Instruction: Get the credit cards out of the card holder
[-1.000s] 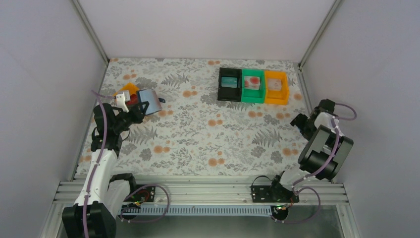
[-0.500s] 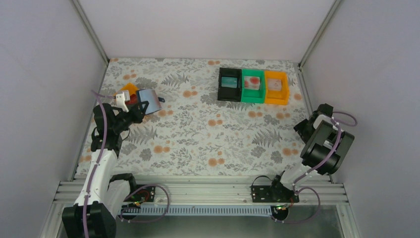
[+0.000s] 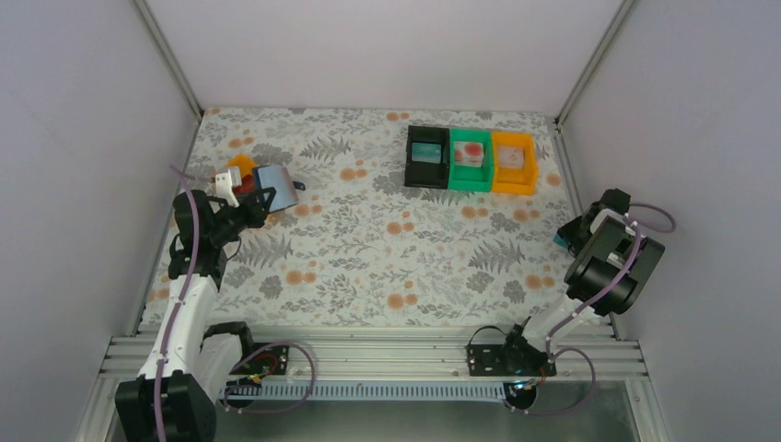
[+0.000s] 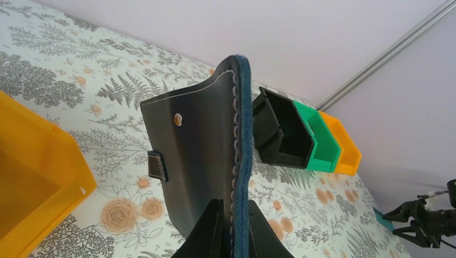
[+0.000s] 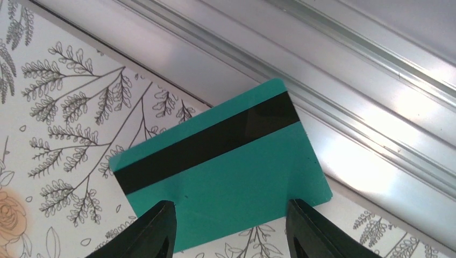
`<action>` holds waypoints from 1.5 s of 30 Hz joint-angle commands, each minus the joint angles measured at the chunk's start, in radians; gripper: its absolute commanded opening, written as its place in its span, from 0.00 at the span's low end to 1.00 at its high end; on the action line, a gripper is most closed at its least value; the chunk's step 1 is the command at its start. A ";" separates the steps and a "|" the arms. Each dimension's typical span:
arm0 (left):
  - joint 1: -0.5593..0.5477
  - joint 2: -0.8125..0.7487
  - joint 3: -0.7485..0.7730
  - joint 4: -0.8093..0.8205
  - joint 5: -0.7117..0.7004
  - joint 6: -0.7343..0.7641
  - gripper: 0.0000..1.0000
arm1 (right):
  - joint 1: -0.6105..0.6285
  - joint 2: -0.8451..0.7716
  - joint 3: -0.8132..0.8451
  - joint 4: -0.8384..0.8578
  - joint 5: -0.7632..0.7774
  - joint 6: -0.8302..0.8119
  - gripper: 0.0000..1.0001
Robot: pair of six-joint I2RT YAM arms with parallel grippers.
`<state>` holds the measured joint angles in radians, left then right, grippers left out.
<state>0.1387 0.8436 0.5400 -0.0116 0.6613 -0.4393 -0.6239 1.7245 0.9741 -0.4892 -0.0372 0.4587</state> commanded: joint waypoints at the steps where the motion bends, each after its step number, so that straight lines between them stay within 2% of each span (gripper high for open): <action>1: 0.007 0.002 0.034 0.018 -0.005 0.016 0.02 | -0.010 0.036 0.008 -0.003 0.012 -0.023 0.53; 7: 0.008 0.005 0.035 0.018 -0.003 0.018 0.02 | -0.010 -0.013 0.032 0.002 -0.015 -0.061 0.57; 11: 0.008 -0.002 0.033 0.018 -0.003 0.017 0.02 | -0.030 -0.149 -0.045 0.089 -0.050 -0.035 0.60; 17: 0.010 -0.003 0.036 0.017 -0.001 0.017 0.02 | -0.112 -0.226 -0.153 0.216 -0.086 0.032 0.74; 23: 0.015 -0.006 0.033 0.012 -0.002 0.024 0.02 | -0.197 -0.264 -0.260 0.372 -0.127 0.049 0.99; 27: 0.022 0.001 0.032 0.012 0.003 0.024 0.02 | -0.248 -0.223 -0.270 0.431 -0.204 0.012 0.99; 35: 0.033 0.025 0.040 0.019 0.016 0.017 0.02 | -0.335 -0.076 -0.227 0.479 -0.476 -0.093 0.99; 45: 0.042 0.049 0.056 0.016 0.037 0.012 0.02 | -0.373 0.049 -0.198 0.481 -0.558 -0.137 0.91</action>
<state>0.1730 0.8913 0.5591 -0.0246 0.6704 -0.4301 -0.9615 1.7031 0.7303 -0.0422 -0.5873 0.3161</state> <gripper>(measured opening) 0.061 0.917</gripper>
